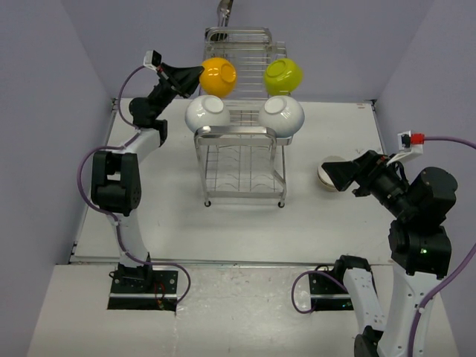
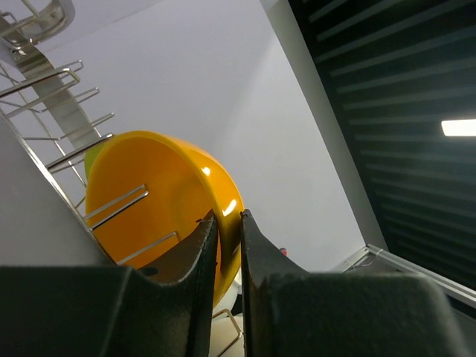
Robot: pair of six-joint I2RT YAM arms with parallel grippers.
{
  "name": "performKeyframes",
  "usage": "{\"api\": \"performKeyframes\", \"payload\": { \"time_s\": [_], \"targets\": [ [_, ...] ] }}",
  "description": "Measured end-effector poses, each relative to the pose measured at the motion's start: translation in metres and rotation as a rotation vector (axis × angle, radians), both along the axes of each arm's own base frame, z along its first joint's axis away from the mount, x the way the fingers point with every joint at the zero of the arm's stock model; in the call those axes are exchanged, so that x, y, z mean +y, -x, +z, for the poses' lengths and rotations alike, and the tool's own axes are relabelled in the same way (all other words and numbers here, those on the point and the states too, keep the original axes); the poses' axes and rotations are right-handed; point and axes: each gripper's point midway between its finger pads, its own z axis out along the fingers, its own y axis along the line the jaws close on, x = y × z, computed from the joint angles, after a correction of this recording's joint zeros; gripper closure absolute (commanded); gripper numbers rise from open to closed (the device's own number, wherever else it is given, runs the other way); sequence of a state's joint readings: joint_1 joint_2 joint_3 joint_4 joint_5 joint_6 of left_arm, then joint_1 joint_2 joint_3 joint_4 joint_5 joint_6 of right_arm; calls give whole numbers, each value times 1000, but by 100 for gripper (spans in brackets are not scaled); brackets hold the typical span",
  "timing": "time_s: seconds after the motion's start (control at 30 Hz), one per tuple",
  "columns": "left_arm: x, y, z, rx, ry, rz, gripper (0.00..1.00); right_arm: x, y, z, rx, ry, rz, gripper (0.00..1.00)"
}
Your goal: Unload the bowls from the dish rack
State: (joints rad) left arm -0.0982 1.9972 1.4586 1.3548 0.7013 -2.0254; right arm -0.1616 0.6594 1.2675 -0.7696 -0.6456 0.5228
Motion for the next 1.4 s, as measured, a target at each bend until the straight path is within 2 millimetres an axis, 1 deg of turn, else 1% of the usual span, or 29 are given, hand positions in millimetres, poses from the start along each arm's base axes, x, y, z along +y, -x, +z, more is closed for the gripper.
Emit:
{"api": "performKeyframes", "payload": {
  "time_s": [0.1, 0.23, 0.57, 0.7, 0.93, 1.17, 1.23, 1.27, 1.37, 1.4],
  "targets": [
    [-4, 2, 2, -7, 0, -9, 100, 0, 2, 1, -6, 1, 0, 15],
    [-9, 4, 2, -7, -1, -20, 100, 1, 2, 2, -10, 2, 2, 15],
    [-8, 2, 4, -6, 10, -10, 100, 1, 2, -1, -9, 2, 4, 15],
    [-8, 0, 12, -27, 18, -4, 100, 1, 3, 0, -15, 3, 5, 15],
    [-10, -7, 32, -92, 21, -7, 100, 2, 6, 3, -43, 8, 5, 14],
    [-11, -5, 41, -113, 14, -15, 100, 2, 8, 4, -54, 11, 6, 14],
    [-11, -4, 48, -142, 11, -20, 100, 2, 8, 5, -58, 12, 7, 14],
    [-12, -4, 55, -170, 12, -22, 100, 2, 8, 5, -59, 12, 8, 14],
    [-12, 2, 83, -264, 16, -26, 100, 3, 8, 5, -60, 12, 10, 14],
    [-12, 8, 94, -312, 10, -33, 100, 3, 8, 5, -61, 12, 11, 14]
  ]
}}
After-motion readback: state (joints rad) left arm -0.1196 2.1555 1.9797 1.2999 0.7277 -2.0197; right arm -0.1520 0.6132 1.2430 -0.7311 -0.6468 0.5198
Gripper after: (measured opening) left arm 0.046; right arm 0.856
